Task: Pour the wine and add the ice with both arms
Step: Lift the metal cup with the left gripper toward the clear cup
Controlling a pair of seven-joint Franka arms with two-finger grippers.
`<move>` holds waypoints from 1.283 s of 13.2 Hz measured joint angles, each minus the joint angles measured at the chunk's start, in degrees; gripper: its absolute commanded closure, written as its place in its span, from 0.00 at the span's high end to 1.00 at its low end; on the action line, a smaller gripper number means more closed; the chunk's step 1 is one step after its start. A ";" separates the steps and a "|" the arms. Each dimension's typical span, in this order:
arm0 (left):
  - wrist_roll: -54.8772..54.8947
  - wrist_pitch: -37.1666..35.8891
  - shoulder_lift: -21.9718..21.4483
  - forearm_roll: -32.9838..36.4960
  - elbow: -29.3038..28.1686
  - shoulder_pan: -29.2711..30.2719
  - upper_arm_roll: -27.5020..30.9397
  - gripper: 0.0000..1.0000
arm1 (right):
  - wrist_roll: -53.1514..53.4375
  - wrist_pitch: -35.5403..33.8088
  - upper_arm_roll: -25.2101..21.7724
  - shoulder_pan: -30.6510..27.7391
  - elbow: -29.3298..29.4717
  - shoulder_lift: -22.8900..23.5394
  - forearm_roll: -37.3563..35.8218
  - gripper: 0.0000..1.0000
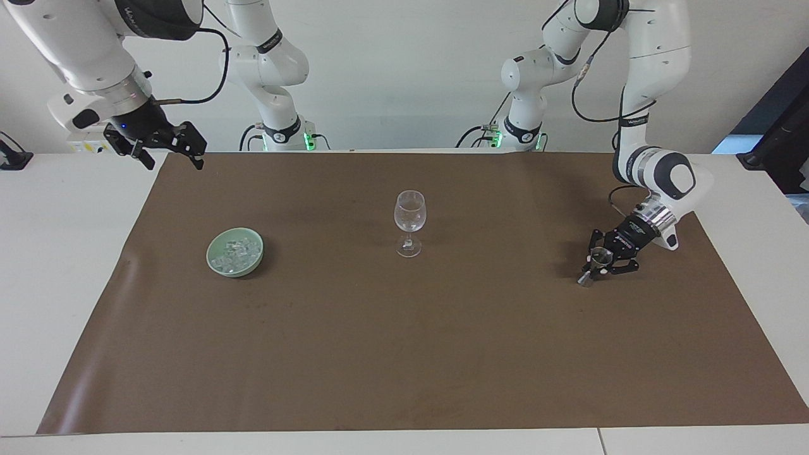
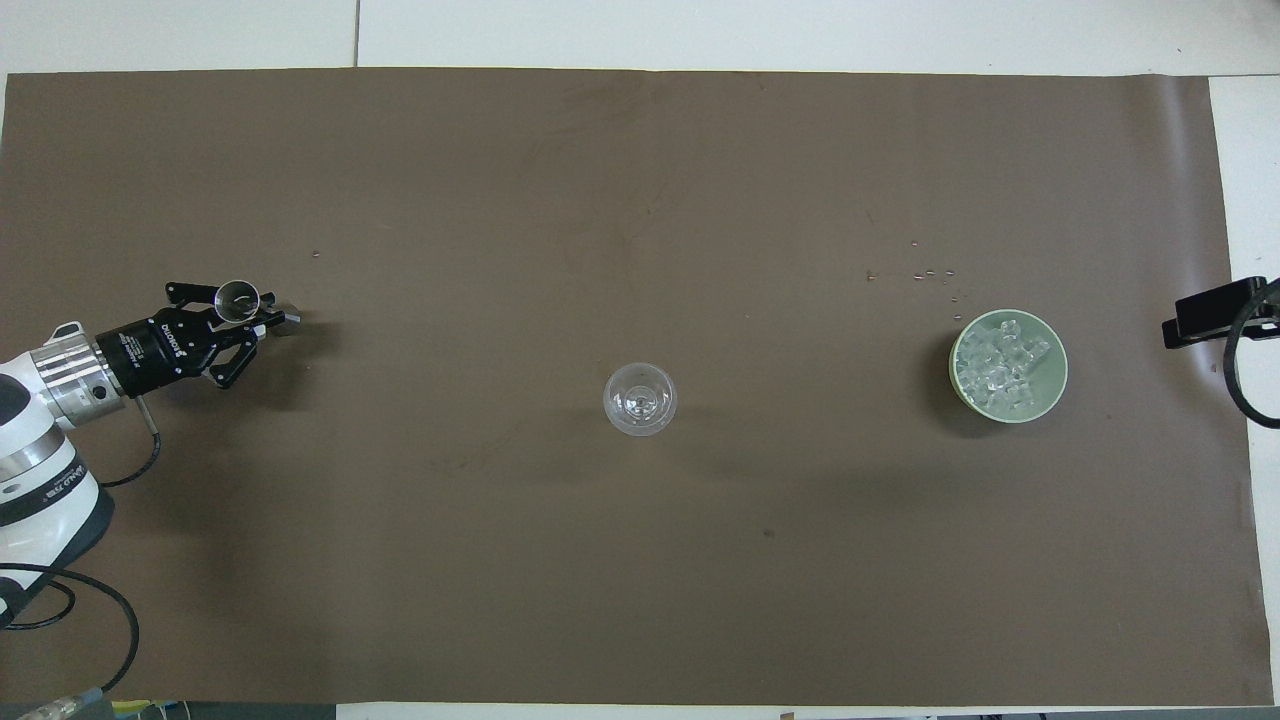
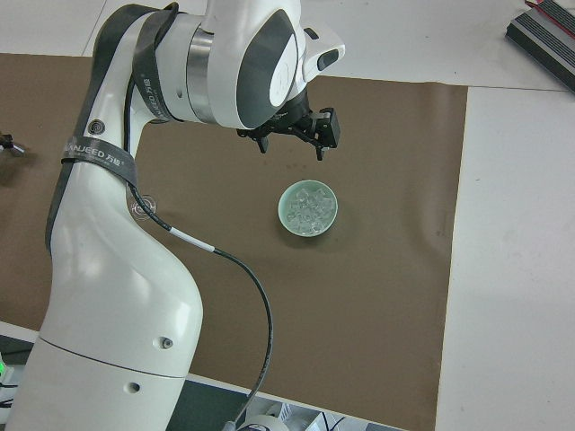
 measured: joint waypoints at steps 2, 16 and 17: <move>0.00 -0.04 -0.05 -0.13 0.00 0.34 -0.01 0.00 | 0.00 0.00 0.00 0.00 0.00 0.00 0.00 1.00; -24.07 -0.22 -22.01 5.98 -4.54 -13.90 -0.58 0.00 | 0.00 0.00 -0.04 -0.05 0.00 0.00 0.00 1.00; -26.21 0.27 -23.47 7.37 -4.54 -16.25 -0.66 0.00 | 0.00 -0.01 -0.09 -0.10 0.00 0.00 0.00 1.00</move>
